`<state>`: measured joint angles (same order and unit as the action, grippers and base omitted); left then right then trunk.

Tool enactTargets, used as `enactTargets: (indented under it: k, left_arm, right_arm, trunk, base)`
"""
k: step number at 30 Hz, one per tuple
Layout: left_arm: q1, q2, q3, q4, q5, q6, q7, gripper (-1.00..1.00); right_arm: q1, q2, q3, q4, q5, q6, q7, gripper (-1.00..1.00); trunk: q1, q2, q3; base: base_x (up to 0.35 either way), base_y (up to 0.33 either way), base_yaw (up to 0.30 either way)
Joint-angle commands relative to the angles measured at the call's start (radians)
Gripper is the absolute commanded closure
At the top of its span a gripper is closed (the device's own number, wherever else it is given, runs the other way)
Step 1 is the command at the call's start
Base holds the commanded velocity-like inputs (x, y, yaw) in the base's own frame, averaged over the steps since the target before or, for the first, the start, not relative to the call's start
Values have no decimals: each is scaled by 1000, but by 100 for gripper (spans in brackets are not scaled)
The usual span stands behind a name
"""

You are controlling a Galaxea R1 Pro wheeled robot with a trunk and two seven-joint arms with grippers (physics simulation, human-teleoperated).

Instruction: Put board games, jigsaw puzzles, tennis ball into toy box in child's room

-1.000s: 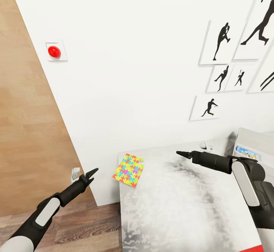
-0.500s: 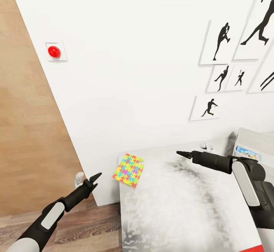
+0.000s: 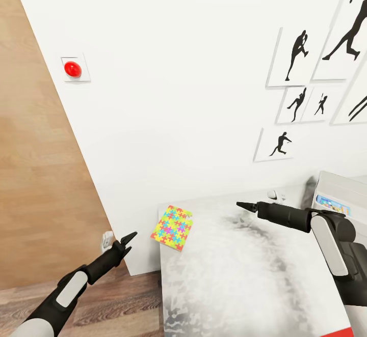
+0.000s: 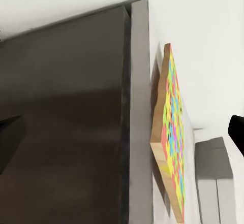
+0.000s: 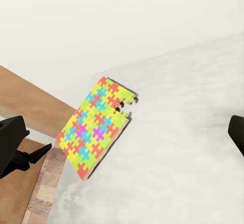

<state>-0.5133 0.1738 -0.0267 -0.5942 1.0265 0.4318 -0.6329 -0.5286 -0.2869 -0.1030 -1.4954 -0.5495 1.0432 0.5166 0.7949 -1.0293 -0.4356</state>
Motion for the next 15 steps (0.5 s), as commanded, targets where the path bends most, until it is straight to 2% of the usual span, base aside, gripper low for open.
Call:
enactTargets:
  k: [1,7,15]
  left_arm:
    - [-1,1,-3,1,10,7,1,-100]
    - [-1,0,-3,1,11,8,2,-100]
    - [-1,-1,-2,2,11,8,3,-100]
  right_arm:
    - [-1,0,-1,0,8,4,10,-100]
    - [-1,0,-1,0,8,4,10,-100]
    - [-1,0,-1,0,8,4,10,-100]
  trunk:
    - [0,-1,-1]
    - [0,-1,-1]
    - [0,-1,-1]
  base:
    - [0,0,0]
    - [0,0,-28]
    - [0,0,-153]
